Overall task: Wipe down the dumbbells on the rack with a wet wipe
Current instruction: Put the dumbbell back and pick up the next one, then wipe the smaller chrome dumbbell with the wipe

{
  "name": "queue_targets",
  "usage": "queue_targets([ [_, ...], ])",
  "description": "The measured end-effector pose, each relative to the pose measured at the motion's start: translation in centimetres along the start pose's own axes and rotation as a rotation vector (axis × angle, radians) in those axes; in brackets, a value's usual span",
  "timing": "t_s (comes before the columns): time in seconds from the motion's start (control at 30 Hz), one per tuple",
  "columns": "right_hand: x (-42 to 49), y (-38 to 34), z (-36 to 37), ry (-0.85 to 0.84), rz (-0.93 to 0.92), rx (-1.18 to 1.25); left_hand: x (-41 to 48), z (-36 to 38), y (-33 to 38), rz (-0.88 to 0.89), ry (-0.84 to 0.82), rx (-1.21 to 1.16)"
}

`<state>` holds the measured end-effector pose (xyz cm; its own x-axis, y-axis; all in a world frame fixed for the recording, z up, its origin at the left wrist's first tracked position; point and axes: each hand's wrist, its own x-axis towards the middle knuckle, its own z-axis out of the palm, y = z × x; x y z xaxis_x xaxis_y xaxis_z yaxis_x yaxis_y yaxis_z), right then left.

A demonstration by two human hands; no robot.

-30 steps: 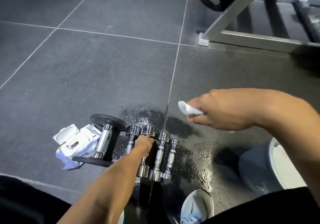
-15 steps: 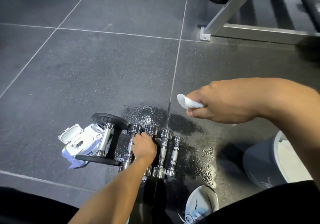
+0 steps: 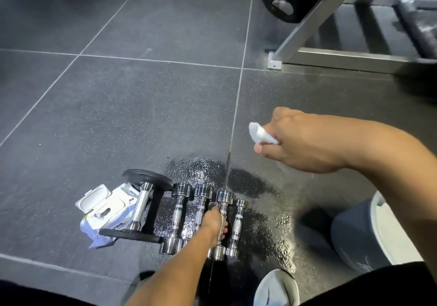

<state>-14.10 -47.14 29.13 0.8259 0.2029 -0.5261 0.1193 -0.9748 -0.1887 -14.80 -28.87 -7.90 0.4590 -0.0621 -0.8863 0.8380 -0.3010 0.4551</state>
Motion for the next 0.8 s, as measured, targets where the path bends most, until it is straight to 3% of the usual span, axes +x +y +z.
queue_targets([
  [0.23,-0.6,0.4,-0.5,0.133,0.079,0.107,-4.3,-1.7,2.7,-0.047,-0.076,-0.114],
  [0.4,0.0,0.8,-1.3,0.496,0.138,0.355,-12.6,-2.8,10.1,0.072,-0.219,-0.24],
  [0.6,0.8,-1.4,-1.9,0.916,0.051,0.613,-26.7,-4.9,16.4,0.226,-0.279,-0.278],
  [0.7,1.1,-4.3,-2.0,0.907,-0.02,0.676,-31.3,-5.4,17.2,0.25,-0.257,-0.31],
  [0.8,0.7,-7.1,-1.6,0.736,-0.071,0.647,-33.7,-5.9,17.2,0.222,-0.261,-0.347],
])
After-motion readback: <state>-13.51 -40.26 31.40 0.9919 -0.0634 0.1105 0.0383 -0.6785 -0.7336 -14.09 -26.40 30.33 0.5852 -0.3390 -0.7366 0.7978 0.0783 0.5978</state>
